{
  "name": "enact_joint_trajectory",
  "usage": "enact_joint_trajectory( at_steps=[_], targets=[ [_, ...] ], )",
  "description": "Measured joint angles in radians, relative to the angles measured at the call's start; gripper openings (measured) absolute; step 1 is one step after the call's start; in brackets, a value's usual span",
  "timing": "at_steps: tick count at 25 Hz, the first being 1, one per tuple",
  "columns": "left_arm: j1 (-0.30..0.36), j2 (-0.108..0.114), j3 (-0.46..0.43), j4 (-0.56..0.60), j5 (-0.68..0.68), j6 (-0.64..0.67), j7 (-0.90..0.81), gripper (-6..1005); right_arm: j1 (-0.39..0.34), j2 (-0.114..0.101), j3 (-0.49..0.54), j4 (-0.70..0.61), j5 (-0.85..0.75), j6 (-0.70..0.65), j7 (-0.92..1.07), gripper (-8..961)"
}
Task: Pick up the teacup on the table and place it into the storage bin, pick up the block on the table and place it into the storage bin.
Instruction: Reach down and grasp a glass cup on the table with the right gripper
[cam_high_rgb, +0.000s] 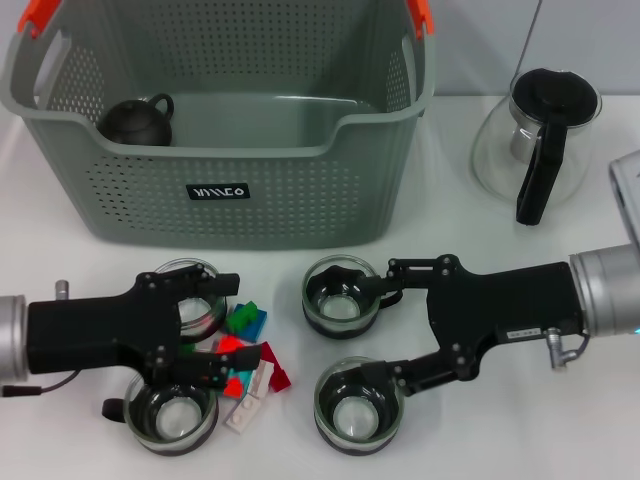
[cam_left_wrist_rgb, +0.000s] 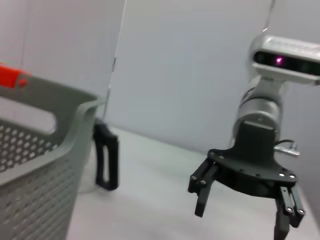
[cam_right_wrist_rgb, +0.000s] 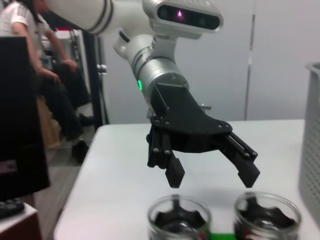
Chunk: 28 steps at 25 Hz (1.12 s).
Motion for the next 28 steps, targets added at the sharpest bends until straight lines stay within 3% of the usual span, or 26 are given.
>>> enact_joint_trajectory(
  at_steps=[6, 12, 18, 28],
  targets=[
    [0.016, 0.004, -0.014, 0.009, -0.001, 0.04, 0.002, 950, -0.023, -0.002, -0.014, -0.117, -0.014, -0.09, 0.076, 915],
    [0.012, 0.0, -0.014, 0.003, -0.002, 0.026, -0.003, 950, -0.03, 0.021, -0.043, -0.262, -0.101, -0.179, 0.1, 915],
    [0.009, -0.01, -0.012, -0.01, -0.002, 0.017, 0.001, 949, -0.011, 0.024, -0.188, -0.44, -0.168, -0.2, 0.247, 915],
    [0.011, -0.019, -0.006, -0.024, 0.002, -0.001, 0.0, 950, 0.057, 0.031, -0.353, -0.484, -0.24, -0.14, 0.376, 914]
  ],
)
